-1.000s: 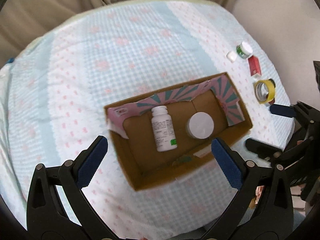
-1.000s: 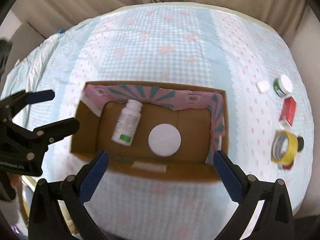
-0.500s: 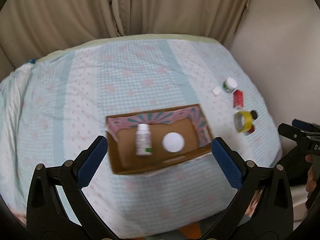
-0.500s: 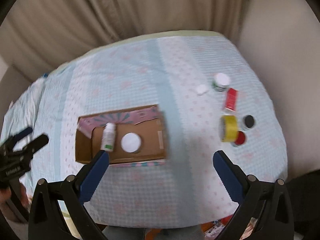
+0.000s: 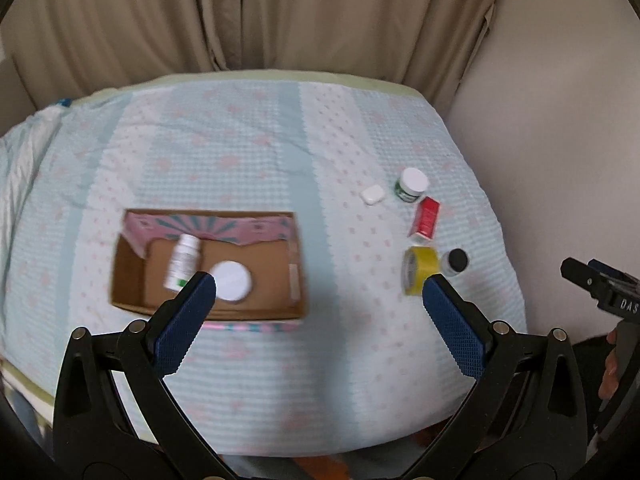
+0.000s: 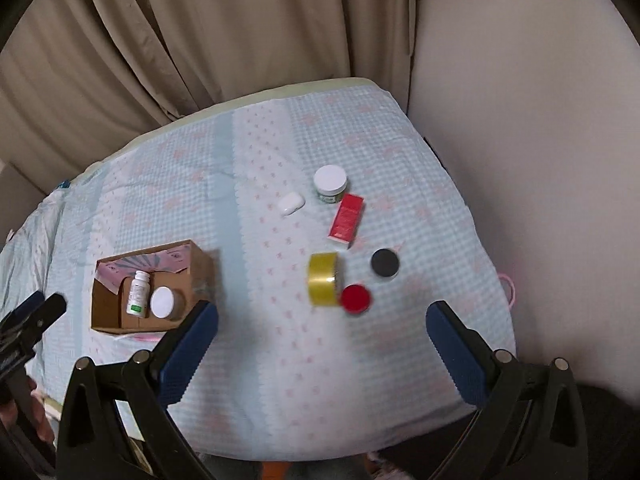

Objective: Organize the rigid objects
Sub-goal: 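Lift both tools away from the box toward the remaining objects, then grasp the yellow tape roll with the left tool while the right tool grasps the black lid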

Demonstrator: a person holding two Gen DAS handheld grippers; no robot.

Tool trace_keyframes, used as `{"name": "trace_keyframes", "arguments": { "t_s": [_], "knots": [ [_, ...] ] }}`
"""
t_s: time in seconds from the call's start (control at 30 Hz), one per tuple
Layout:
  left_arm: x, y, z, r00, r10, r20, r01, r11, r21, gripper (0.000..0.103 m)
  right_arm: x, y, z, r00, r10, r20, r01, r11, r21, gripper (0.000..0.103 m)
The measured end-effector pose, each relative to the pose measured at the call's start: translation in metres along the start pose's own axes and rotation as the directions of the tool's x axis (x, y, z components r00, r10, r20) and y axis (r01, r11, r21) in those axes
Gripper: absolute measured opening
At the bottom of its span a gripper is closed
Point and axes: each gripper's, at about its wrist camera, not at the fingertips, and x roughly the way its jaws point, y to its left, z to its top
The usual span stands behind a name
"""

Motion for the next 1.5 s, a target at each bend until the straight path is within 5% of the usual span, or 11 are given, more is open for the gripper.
{"name": "trace_keyframes", "arguments": {
  "t_s": [0.3,0.43,0.8,1.07,1.33,1.5],
  "knots": [
    [0.057,-0.089,-0.013,0.997,-0.028,-0.078,0.028,1.0,0.002,0.103,0.04,-0.07,0.021,1.0,0.006,-0.019,-0.006,0.999,0.041,0.103],
    [0.11,-0.119,-0.017,0.988,-0.078,-0.135,0.078,0.997,0.001,0.103,0.071,-0.089,0.024,0.999,0.004,-0.037,-0.001,0.995,0.101,0.103],
    [0.261,-0.162,-0.033,0.967,-0.079,-0.242,0.09,0.995,0.034,0.102,0.192,-0.115,0.026,0.989,-0.041,-0.14,0.065,0.982,0.175,0.103],
    [0.326,-0.169,-0.049,0.956,-0.062,-0.288,0.083,0.995,0.063,0.083,0.276,-0.135,0.012,0.972,-0.019,-0.233,0.087,0.955,0.285,0.101],
    [0.35,-0.173,-0.053,0.946,-0.083,-0.315,0.108,0.992,0.06,0.065,0.318,-0.126,0.015,0.95,-0.054,-0.306,0.149,0.943,0.297,0.098],
    [0.361,-0.171,-0.055,0.933,-0.11,-0.343,0.133,0.99,0.044,0.036,0.341,-0.121,0.012,0.932,-0.064,-0.356,0.172,0.944,0.281,0.072]
  ]
}}
